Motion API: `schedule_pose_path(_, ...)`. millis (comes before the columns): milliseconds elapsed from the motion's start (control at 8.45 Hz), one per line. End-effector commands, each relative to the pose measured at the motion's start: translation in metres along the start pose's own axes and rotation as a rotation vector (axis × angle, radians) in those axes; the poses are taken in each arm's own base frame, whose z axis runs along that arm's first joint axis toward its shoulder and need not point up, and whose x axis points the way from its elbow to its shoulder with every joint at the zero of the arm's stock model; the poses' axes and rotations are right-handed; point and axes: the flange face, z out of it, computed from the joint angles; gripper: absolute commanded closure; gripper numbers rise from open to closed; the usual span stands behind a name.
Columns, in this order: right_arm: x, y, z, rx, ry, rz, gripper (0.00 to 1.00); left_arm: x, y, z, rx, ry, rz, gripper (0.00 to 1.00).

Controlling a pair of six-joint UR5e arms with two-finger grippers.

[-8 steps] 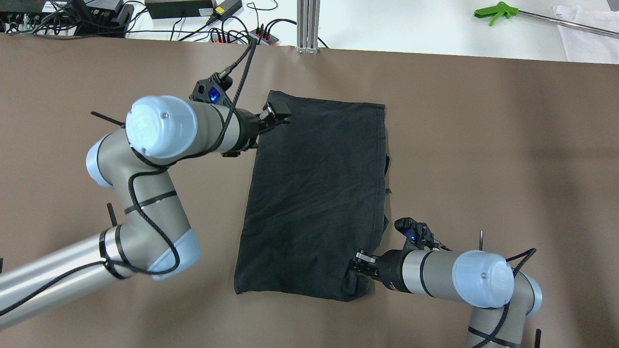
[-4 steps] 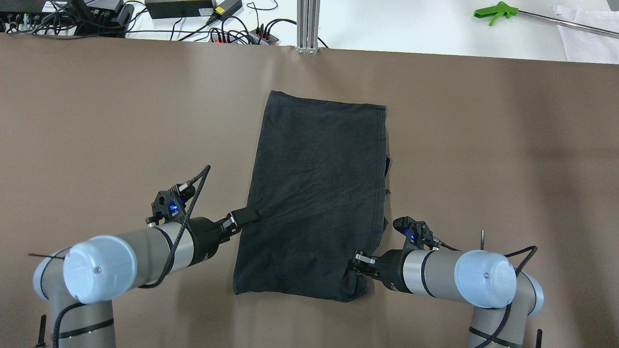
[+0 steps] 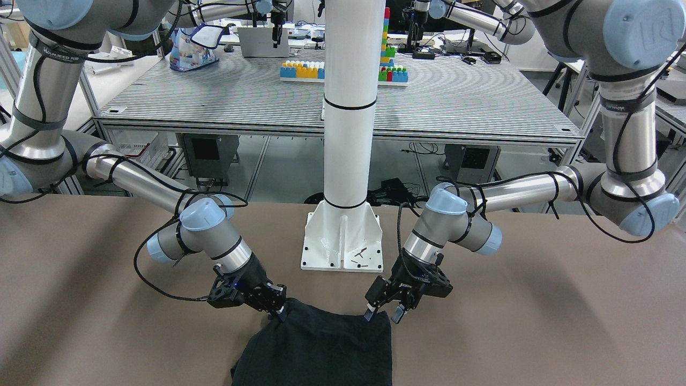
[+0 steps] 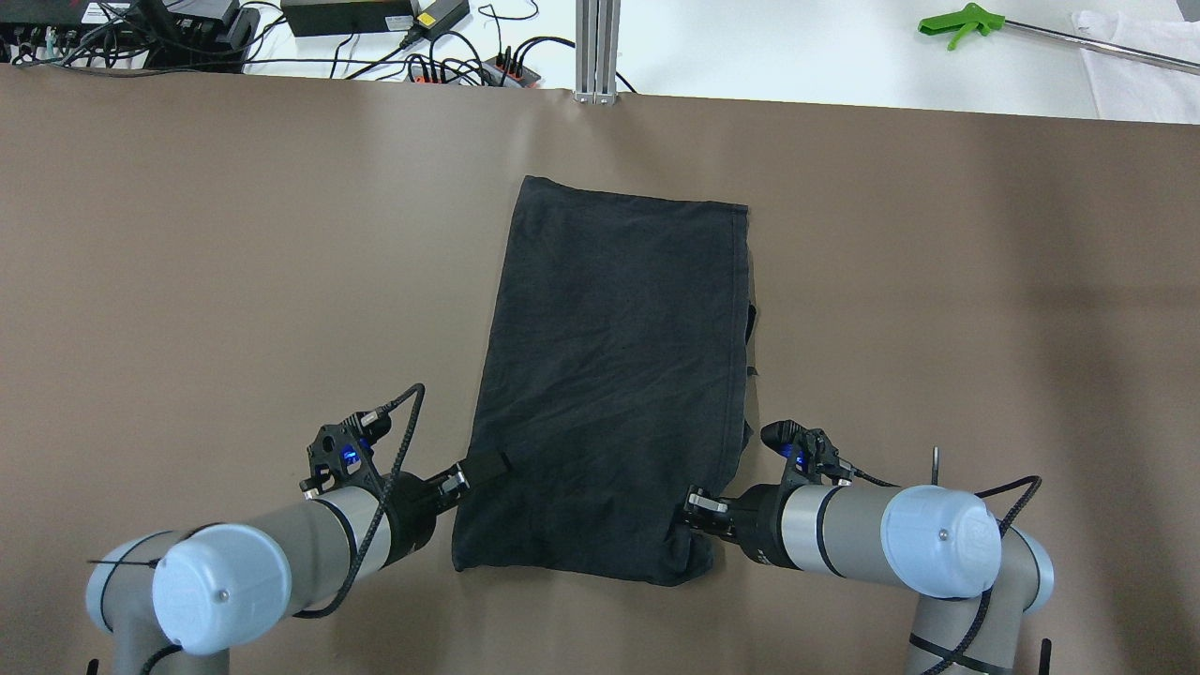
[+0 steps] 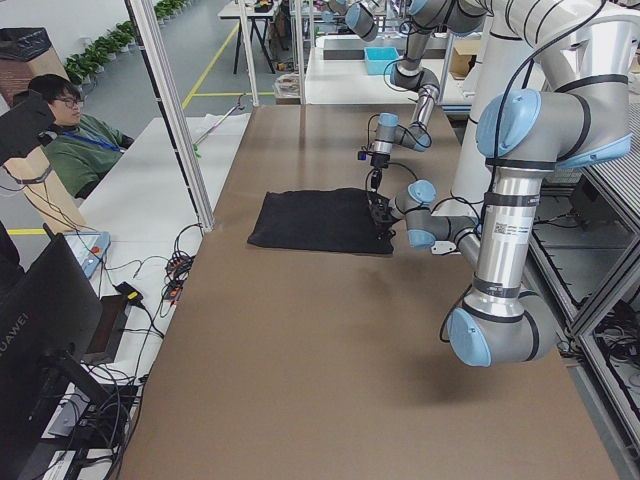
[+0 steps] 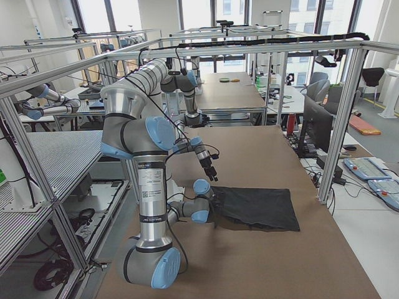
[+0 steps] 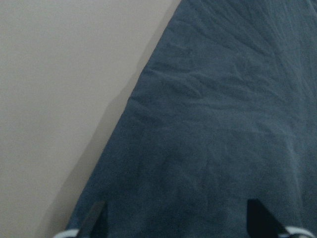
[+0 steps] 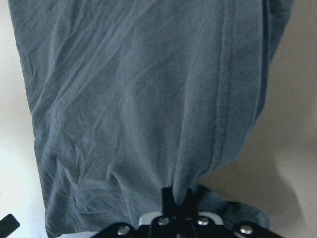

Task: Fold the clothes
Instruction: 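Grasp the shirt's other bottom corner nearest the robot with the left gripper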

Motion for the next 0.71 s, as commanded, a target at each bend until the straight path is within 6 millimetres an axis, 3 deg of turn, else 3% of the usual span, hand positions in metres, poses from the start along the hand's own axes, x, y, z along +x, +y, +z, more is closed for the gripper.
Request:
schedule_pose_path(0,0.0,0.0,0.0,0.0,-0.001,-0.001,1.0,-0.021,0.022,0.009,0.01,-0.024,0.012,0.0)
schedule_pose_path(237,0.0,0.0,0.0,0.0,-0.001,-0.001,1.0,-0.03,0.043,0.012,0.008,-0.031,0.007,0.0)
schedule_pose_path(592,0.0,0.0,0.0,0.001,-0.001,-0.001,1.0,-0.036,0.044,0.018,0.012,-0.046,0.013,0.0)
